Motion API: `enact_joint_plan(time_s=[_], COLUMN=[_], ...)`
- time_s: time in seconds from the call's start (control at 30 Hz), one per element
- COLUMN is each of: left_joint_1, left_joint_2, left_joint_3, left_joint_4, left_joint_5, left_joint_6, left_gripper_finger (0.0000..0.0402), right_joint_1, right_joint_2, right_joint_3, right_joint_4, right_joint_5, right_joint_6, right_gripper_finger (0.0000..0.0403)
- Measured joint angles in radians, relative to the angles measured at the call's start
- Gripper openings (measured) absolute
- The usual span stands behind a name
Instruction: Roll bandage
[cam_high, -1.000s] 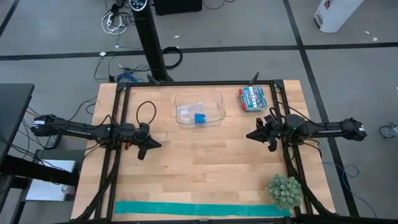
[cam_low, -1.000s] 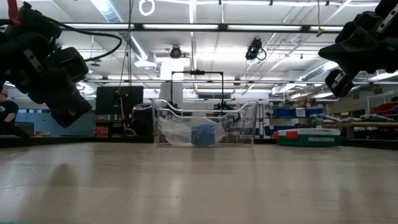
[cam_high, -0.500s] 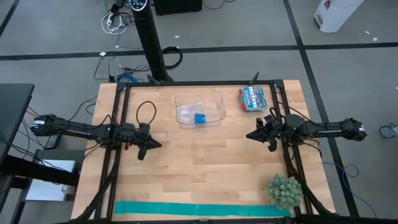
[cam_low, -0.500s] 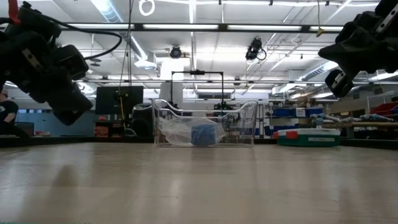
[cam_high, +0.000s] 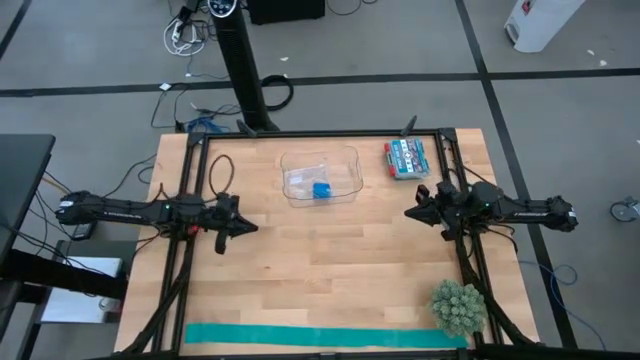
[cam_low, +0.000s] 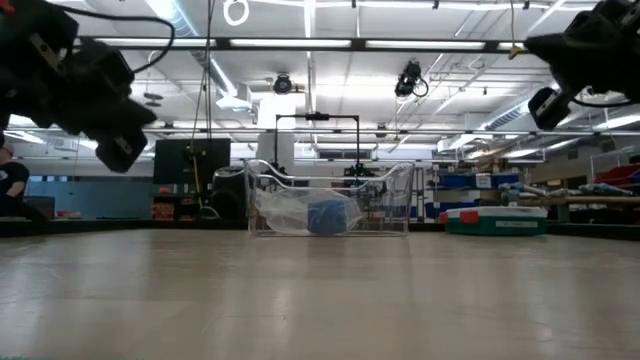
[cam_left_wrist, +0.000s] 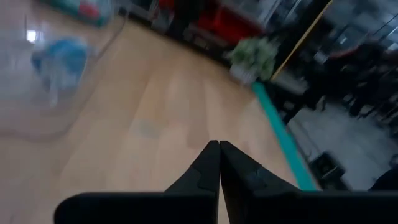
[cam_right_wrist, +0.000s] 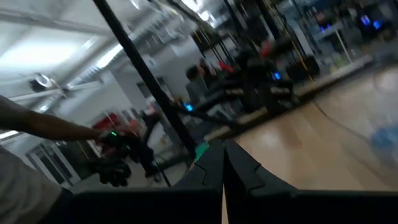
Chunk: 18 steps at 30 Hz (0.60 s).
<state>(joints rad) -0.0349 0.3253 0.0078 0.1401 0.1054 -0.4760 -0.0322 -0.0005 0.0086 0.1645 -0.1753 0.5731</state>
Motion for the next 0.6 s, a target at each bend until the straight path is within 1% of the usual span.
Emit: enact_joint_plan(time_s=[0.07,0.2,0.37,0.43,0.6], left_joint_1=[0.0,0.0,0.001,0.004,0.008], left_joint_2=[-0.062,-0.175,-0.296,-0.326,-0.326], left_joint_3=[0.0,0.0,0.0,0.0,0.0], left_joint_4=[0.001,0.0,-0.004,-0.013,-0.061], left_joint_5=[-0.001,-0.001,-0.001,-0.001,0.0], left_joint_6=[0.0,0.0,0.0,0.0,0.0], left_gripper_finger=[0.0019,0.0019,0.0019,0.0019,0.0019], right_joint_1=[0.0,0.0,0.0,0.0,0.0], right_joint_2=[0.004,0.004,0.004,0.004,0.004], right_joint_3=[0.0,0.0,0.0,0.0,0.0], right_joint_4=[0.048,0.088,0.095,0.095,0.095], right_joint_5=[-0.003,-0.003,-0.003,-0.003,-0.003], right_joint_6=[0.0,0.0,0.0,0.0,0.0], right_gripper_finger=[0.0001,0.0003,0.0004,0.0002,0.0002])
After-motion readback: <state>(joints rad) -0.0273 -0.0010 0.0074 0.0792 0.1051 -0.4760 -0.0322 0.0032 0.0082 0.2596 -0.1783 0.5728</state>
